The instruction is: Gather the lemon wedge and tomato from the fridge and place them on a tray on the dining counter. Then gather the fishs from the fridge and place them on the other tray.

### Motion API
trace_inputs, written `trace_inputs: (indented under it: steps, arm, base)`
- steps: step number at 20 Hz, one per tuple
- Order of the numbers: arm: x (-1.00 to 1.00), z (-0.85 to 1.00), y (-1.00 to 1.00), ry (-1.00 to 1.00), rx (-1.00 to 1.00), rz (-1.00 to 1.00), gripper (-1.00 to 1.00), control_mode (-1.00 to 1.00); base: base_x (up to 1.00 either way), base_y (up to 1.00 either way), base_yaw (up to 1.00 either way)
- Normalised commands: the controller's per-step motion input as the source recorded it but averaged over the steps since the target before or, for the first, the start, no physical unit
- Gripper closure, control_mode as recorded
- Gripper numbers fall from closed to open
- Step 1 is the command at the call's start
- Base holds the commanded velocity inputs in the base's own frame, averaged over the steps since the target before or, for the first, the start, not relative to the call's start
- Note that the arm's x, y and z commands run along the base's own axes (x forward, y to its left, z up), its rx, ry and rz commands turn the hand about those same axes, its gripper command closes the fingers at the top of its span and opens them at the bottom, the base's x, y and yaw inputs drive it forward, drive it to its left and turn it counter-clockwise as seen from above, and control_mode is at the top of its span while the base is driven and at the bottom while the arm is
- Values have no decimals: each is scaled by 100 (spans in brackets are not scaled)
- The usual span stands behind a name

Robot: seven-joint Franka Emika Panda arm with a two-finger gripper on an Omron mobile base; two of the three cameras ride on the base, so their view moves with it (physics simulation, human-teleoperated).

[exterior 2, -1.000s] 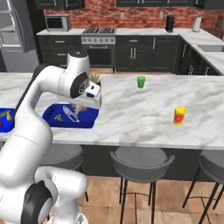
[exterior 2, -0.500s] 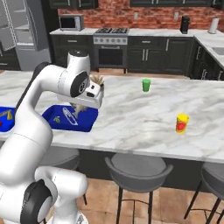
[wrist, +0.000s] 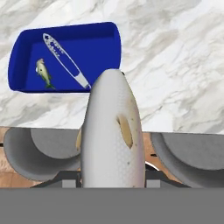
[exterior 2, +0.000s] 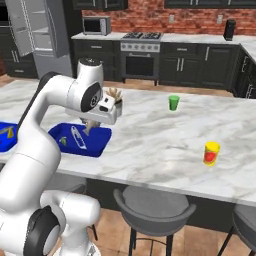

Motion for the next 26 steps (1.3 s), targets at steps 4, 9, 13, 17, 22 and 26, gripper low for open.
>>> trace_inputs:
  steps: [4,9,13,17,22,26]
  arm:
    - [0,0,0,0,0,0,100,100]
    - [0,0,0,0,0,0,100,100]
    - [0,0,0,0,0,0,100,100]
    - [0,0,0,0,0,0,100,100]
    - [0,0,0,0,0,0,100,100]
    - [0,0,0,0,0,0,100,-100]
  base:
    - [51,-14,18]
    - [36,-5,14]
    - [0,0,1]
    - [0,0,0]
    - [0,0,0]
    - [0,0,0]
